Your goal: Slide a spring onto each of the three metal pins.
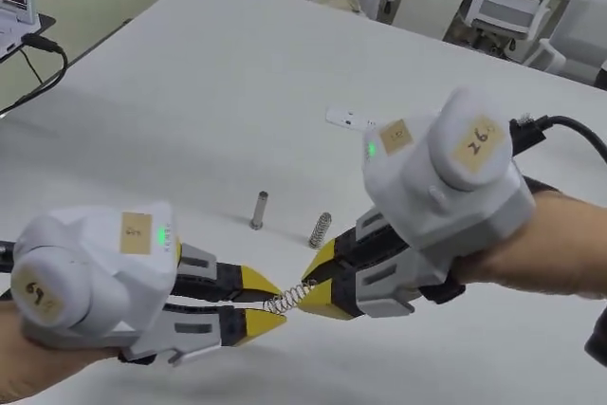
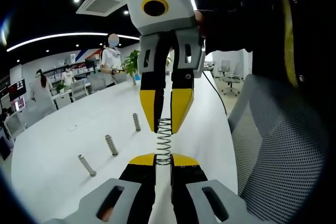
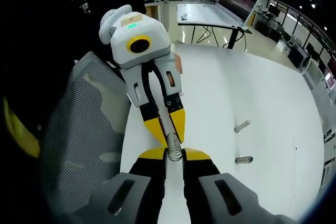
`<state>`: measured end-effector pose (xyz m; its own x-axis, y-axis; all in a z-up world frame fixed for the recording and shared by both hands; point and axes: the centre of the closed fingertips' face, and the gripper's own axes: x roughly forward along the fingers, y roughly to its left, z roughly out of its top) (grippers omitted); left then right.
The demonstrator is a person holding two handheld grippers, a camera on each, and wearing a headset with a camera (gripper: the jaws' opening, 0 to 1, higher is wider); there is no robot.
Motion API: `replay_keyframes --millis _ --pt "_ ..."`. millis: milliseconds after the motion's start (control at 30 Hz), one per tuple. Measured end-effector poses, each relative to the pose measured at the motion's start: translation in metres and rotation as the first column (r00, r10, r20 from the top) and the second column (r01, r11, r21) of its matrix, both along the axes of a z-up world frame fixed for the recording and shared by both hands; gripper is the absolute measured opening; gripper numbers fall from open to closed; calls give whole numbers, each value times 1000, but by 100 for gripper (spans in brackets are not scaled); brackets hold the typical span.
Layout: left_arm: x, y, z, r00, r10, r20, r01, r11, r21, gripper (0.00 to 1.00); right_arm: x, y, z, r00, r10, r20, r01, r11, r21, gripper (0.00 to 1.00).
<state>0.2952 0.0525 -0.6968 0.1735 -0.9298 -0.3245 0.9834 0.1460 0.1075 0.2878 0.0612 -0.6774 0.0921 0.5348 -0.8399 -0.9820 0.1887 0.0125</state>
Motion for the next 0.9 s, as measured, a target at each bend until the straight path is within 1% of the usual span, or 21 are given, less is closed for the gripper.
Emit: replay_keyframes --millis 233,500,800,900 --pt "-1 -2 0 1000 3 -8 -3 1000 -14 2 -2 6 4 1000 31 -3 -31 999 -18 8" --pt "-1 -3 0 1000 11 -18 -12 999 -37 2 -2 11 6 999 53 8 -53 998 -39 8" --pt "-1 -4 0 1000 11 -22 -12 999 -52 2 1 8 6 999 43 4 -43 998 -48 13" --pt "-1 -5 1 1000 12 -25 -13 998 -58 2 1 5 2 999 38 -9 -38 998 -48 13"
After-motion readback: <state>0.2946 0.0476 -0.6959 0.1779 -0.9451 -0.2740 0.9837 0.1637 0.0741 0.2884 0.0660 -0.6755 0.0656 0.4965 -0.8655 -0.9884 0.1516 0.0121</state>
